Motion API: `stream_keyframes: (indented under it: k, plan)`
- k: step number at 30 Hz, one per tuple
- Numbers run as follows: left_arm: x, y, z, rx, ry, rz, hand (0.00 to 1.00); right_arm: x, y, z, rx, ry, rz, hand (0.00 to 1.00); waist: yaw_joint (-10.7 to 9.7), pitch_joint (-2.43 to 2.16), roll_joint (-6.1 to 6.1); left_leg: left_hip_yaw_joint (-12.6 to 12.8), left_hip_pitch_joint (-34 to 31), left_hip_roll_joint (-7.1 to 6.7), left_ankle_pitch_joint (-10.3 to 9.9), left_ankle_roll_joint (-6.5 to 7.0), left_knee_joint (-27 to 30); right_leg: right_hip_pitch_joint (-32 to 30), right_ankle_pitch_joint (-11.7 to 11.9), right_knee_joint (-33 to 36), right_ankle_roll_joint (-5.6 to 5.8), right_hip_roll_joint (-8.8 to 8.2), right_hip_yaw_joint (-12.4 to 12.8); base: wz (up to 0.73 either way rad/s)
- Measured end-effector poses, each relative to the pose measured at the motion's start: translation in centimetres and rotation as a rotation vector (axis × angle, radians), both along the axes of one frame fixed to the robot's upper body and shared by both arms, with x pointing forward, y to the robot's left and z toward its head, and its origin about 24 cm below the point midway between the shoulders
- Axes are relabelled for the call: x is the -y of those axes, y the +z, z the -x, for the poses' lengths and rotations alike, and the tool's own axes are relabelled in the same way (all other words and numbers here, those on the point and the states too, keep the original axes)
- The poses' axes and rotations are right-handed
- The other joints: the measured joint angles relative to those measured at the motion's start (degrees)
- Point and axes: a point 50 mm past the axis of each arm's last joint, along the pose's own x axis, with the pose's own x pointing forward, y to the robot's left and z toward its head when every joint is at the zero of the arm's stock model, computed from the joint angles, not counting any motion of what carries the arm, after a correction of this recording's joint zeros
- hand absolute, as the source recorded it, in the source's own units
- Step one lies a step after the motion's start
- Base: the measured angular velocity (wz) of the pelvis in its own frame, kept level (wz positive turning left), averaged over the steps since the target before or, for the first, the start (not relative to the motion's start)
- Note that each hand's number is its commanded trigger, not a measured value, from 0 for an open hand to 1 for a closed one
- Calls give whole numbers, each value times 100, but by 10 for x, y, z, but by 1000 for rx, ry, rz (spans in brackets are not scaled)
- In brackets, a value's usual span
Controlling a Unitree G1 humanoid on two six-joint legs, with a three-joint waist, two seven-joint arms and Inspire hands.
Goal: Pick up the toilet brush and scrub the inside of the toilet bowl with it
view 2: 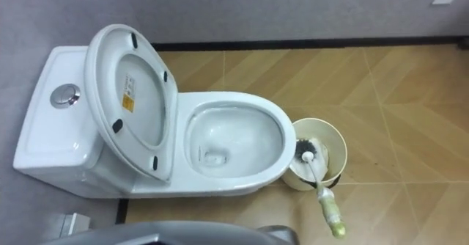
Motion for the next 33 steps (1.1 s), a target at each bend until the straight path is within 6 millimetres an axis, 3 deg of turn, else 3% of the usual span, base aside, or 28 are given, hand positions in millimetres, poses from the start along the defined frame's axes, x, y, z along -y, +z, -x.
stream_keyframes:
  k: [4, 9, 17, 24, 30, 33]
  plan:
    - [0, 0, -7, 39, -4, -12, 0, 15, 10, -25, 27, 7, 137, 0, 11, -23, -39, 7, -35, -1, 1, 1, -13, -63, 3, 56, 2, -2, 6, -4]
    - [0, 1, -16, 98, -6, -25, 0, 32, 36, -67, 30, 215, 428, 0, 135, -27, -40, 93, -97, 2, 1, 2, 44, -142, 5, 52, 2, 0, 82, -6]
    - [2, 2, -28, 171, -67, -25, 0, 20, 60, -117, 110, 564, 694, 0, 377, -25, -81, 134, -90, 27, 2, 1, 27, -151, 41, 49, -12, 24, 70, -3]
    - [3, 3, -34, 208, -102, -9, 0, -2, 71, -144, 250, 736, 761, 0, 517, -1, -44, 62, -106, 46, 2, 0, 33, -153, 63, 48, -23, 28, 2, 3]
    - [5, 3, -42, 232, -112, 31, 0, -9, 69, -150, 276, 852, 748, 0, 529, 3, -44, -22, -225, 39, 1, -2, 105, -173, 63, 52, -24, 22, -62, 9]
    - [5, 4, -47, 251, -116, 31, 0, -9, 60, -142, 236, 880, 698, 0, 533, 5, -56, -57, -262, 25, 1, -1, 127, -127, 63, 29, -24, 14, -82, 7]
